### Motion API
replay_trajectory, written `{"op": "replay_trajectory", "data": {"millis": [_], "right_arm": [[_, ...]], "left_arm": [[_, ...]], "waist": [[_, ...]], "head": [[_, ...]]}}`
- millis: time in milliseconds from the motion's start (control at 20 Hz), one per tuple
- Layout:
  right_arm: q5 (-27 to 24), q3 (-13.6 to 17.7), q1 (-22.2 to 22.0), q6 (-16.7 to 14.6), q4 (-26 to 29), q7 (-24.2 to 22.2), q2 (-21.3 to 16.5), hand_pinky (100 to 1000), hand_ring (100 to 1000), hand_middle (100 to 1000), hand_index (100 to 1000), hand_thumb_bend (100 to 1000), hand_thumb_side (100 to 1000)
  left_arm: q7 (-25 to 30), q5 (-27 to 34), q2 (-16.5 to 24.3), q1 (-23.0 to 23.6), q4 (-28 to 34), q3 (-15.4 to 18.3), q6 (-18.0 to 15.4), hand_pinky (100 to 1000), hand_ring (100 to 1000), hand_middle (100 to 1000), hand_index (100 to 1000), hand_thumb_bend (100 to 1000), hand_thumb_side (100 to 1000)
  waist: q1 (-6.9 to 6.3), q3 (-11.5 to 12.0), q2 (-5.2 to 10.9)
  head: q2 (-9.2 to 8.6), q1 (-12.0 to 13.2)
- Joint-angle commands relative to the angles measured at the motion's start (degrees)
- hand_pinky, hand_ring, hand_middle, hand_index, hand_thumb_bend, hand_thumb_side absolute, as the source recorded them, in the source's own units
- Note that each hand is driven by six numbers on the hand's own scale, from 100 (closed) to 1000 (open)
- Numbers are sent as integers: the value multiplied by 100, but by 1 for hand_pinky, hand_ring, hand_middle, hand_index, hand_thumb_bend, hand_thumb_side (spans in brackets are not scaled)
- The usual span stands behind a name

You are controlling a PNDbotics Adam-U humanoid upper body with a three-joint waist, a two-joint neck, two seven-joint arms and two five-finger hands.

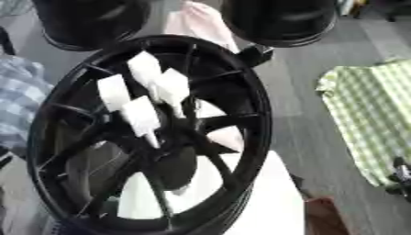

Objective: Pull the pin out of the wheel hub.

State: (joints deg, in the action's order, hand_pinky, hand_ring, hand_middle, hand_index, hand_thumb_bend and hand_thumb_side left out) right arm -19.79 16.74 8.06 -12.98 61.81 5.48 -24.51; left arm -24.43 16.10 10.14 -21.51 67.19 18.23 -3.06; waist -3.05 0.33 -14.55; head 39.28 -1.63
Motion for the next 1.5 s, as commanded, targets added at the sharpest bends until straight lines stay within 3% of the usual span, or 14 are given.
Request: {"op": "replay_trajectory", "data": {"millis": [50, 200, 450, 750, 1000, 1250, 1400, 1500], "right_arm": [[8, 50, 30, -6, 45, 18, -197, 463, 632, 500, 656, 303, 400], [7, 69, 31, -5, 51, 33, -194, 463, 632, 501, 656, 304, 398], [14, 119, 22, 20, 108, 71, -187, 464, 633, 501, 655, 308, 395], [131, 183, -21, 50, 259, 136, -156, 464, 633, 500, 654, 315, 388], [263, 220, -66, 84, 392, 187, -143, 463, 633, 500, 654, 315, 387], [376, 237, -118, 94, 458, 224, -140, 463, 633, 500, 654, 315, 388], [436, 244, -151, 92, 482, 239, -145, 463, 633, 500, 654, 315, 388], [467, 247, -176, 91, 497, 247, -152, 463, 633, 500, 654, 315, 388]], "left_arm": [[-217, -50, 184, -42, 150, 126, -91, 746, 755, 560, 738, 110, 911], [-66, -364, 192, -59, 262, 198, -236, 753, 771, 572, 744, 100, 871], [1021, -1133, 299, -199, 411, 375, -501, 753, 769, 568, 745, 100, 833], [1757, -1269, 1109, -812, 855, 178, -274, 752, 750, 554, 742, 100, 730], [2477, -1567, 2223, -1734, 1376, -549, -302, 761, 748, 562, 755, 100, 601], [3449, -2136, 3053, -2858, 1583, -1488, -867, 769, 744, 581, 768, 100, 349], [4045, -2351, 3380, -3544, 1466, -2172, -1026, 777, 748, 598, 789, 100, 292], [4459, -2523, 3520, -3945, 1359, -2654, -1013, 786, 757, 616, 807, 100, 306]], "waist": [[14, -3, 59], [10, -11, 49], [-33, -78, -24], [-108, -135, -106], [-167, -155, -139], [-194, -177, -145], [-212, -173, -143], [-226, -157, -142]], "head": [[-21, -20], [-36, -60], [-94, -241], [-70, -392], [-77, -403], [-63, -388], [-60, -349], [-63, -327]]}}
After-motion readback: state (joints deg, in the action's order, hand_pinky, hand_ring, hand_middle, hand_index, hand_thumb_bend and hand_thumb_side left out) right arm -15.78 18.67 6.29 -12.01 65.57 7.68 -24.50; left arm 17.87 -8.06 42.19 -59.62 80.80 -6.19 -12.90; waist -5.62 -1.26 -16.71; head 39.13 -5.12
